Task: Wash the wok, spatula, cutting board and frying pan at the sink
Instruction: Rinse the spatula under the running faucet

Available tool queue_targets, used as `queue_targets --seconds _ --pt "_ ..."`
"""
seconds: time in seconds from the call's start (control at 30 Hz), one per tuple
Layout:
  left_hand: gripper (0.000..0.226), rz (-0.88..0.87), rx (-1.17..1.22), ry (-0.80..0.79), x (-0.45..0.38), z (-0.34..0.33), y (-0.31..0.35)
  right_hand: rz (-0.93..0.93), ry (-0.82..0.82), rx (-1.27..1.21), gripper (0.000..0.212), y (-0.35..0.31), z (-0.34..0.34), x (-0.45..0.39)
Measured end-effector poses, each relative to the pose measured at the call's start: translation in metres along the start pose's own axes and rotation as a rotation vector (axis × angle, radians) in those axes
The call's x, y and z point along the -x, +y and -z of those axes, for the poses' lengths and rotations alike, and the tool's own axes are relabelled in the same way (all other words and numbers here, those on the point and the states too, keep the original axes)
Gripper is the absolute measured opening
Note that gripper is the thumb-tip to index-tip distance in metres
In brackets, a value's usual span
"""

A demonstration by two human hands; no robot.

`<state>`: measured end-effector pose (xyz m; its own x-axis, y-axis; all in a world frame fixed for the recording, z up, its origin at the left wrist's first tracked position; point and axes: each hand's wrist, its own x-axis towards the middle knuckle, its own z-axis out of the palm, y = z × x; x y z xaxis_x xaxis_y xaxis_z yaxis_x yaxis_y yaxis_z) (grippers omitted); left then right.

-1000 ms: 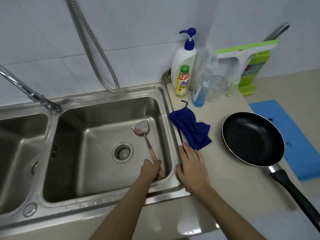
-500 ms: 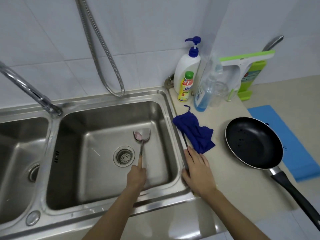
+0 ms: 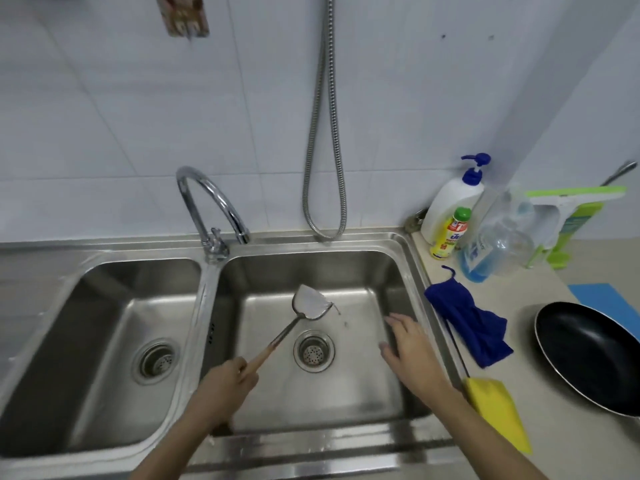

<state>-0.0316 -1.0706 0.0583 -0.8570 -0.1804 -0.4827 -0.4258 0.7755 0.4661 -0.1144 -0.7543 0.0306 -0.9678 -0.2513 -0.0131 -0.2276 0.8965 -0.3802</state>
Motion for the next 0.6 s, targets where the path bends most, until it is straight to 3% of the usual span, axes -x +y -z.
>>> queue_targets --seconds 0.3,0.37,0.47,0.53,0.6 --pt "0.016 0.139 0.205 0.118 0.060 0.055 -0.061 0.235 -0.196 -0.221 0.036 -0.156 -0.012 -0.162" --pt "0.006 0.147 0.235 0.138 0.071 0.059 -0.065 0.266 -0.214 -0.253 0.032 -0.187 -0.013 -0.194" --pt "0.029 0.160 0.298 0.171 0.084 0.065 -0.057 0.347 -0.285 -0.300 0.032 -0.219 -0.023 -0.233" --pt "0.030 0.164 0.318 0.169 0.087 0.066 -0.051 0.367 -0.364 -0.356 0.039 -0.235 -0.029 -0.245" --pt "0.033 0.186 0.337 0.163 0.089 0.063 -0.048 0.413 -0.398 -0.306 0.032 -0.241 -0.044 -0.255"
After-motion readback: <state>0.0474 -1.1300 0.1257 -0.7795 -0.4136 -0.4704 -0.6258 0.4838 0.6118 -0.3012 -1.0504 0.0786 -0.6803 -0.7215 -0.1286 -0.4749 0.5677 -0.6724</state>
